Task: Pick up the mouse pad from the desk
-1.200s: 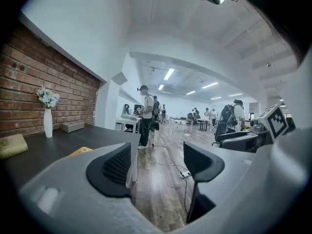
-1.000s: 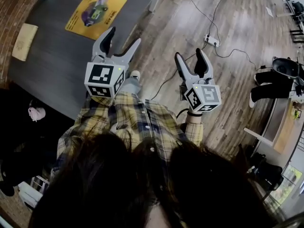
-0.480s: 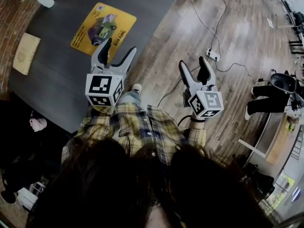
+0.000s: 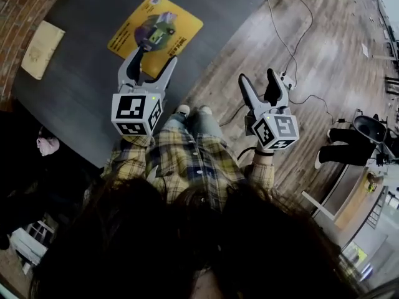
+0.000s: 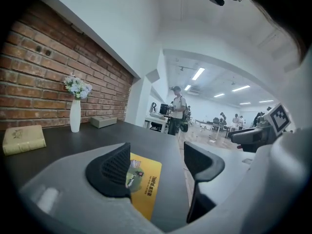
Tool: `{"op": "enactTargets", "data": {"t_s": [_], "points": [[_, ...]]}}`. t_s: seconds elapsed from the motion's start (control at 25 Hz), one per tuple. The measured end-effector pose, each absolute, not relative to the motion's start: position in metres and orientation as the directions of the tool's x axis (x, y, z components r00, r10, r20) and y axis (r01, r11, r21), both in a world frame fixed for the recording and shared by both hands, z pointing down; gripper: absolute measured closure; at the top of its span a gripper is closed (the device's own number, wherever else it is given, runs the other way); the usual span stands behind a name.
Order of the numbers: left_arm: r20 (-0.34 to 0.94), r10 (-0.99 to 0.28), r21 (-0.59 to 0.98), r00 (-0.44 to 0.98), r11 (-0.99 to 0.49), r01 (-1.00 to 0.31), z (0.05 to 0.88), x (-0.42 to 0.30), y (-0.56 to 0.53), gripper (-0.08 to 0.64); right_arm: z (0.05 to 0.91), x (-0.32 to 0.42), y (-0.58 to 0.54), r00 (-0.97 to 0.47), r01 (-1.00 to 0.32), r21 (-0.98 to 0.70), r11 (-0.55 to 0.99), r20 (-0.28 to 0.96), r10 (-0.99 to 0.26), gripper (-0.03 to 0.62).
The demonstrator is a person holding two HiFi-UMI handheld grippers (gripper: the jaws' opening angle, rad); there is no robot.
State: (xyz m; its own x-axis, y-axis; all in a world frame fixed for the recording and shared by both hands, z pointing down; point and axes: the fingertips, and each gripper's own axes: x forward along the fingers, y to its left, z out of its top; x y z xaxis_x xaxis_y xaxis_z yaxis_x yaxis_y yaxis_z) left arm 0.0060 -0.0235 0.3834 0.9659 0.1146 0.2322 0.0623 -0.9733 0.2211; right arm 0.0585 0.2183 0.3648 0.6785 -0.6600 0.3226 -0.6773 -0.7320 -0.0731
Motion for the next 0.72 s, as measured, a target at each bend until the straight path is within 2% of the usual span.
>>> {"op": "enactTargets", "data": {"t_s": [0.2, 0.72], "points": [[0.229, 0.021, 0.224, 0.973, -0.974, -0.031, 0.383, 0.000, -0.051, 0.222, 0.367, 0.077, 0.183, 0.607, -0.741, -0.094, -0.664, 0.328, -0.724, 0.218], [0.243, -0.380, 0.203, 0.892, -0.880, -0.430, 0.391, 0.004, -0.120, 0.222, 0.376, 0.172, 0.064, 0.265, -0.945, -0.101, -0.311, 0.322, -0.909, 0.216]]}}
